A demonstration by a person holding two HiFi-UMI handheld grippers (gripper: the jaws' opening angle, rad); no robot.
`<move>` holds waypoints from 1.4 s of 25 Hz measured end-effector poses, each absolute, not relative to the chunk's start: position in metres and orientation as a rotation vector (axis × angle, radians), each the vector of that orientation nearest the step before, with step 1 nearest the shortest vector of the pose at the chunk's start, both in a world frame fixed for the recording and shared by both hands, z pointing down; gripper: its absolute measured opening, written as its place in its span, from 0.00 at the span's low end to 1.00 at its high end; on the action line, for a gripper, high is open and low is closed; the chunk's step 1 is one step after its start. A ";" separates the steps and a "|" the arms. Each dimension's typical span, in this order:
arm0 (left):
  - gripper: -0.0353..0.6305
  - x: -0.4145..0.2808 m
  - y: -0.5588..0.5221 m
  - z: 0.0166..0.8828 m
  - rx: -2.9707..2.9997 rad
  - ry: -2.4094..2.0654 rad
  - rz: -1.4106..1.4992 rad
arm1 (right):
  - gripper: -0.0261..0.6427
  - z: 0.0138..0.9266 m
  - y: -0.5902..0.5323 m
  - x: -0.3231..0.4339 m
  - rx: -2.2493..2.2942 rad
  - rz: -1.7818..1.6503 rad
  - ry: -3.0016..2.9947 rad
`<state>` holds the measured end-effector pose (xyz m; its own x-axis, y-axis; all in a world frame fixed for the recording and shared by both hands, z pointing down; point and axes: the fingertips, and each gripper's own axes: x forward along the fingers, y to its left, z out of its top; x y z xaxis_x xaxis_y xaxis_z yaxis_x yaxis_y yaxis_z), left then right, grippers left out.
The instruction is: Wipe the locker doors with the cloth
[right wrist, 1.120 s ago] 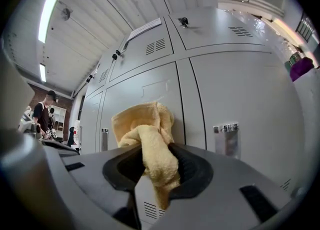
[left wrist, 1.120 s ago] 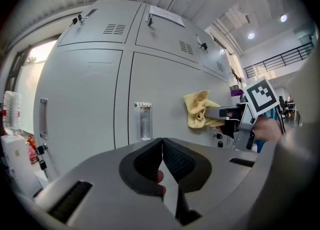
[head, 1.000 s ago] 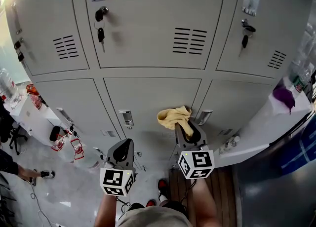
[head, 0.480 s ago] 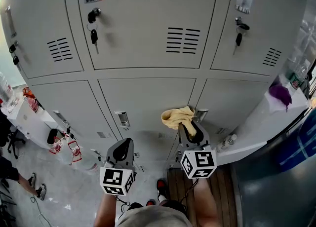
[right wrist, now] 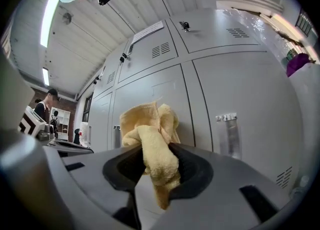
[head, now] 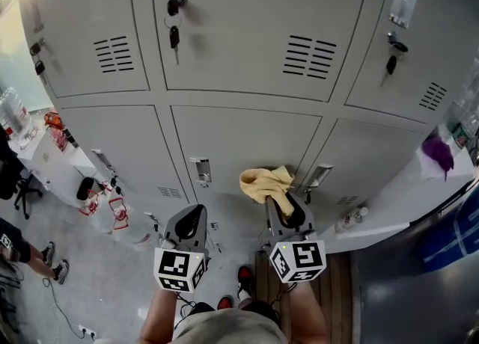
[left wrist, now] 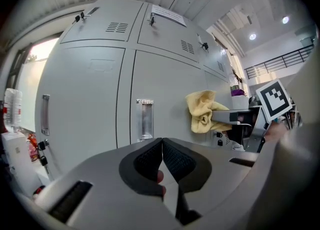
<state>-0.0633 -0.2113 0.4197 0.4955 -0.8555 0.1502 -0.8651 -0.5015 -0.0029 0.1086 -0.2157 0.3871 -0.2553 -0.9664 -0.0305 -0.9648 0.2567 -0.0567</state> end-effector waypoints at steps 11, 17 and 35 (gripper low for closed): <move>0.09 -0.105 -0.207 0.427 2.550 -1.659 0.222 | 0.24 0.419 -0.222 0.039 -1.695 -0.142 2.604; 0.09 -0.126 -0.204 0.435 2.488 -1.720 0.252 | 0.24 0.430 -0.232 0.011 -1.607 -0.184 2.663; 0.09 -0.164 -0.201 0.452 2.360 -1.831 0.298 | 0.24 0.468 -0.261 -0.042 -1.481 -0.290 2.775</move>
<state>-0.1641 -0.2014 0.4519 0.2397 -0.9406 0.2402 -0.9683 -0.2497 -0.0113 -0.0419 -0.2611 0.4684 -0.5604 -0.8221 0.1007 -0.8252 0.5436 -0.1536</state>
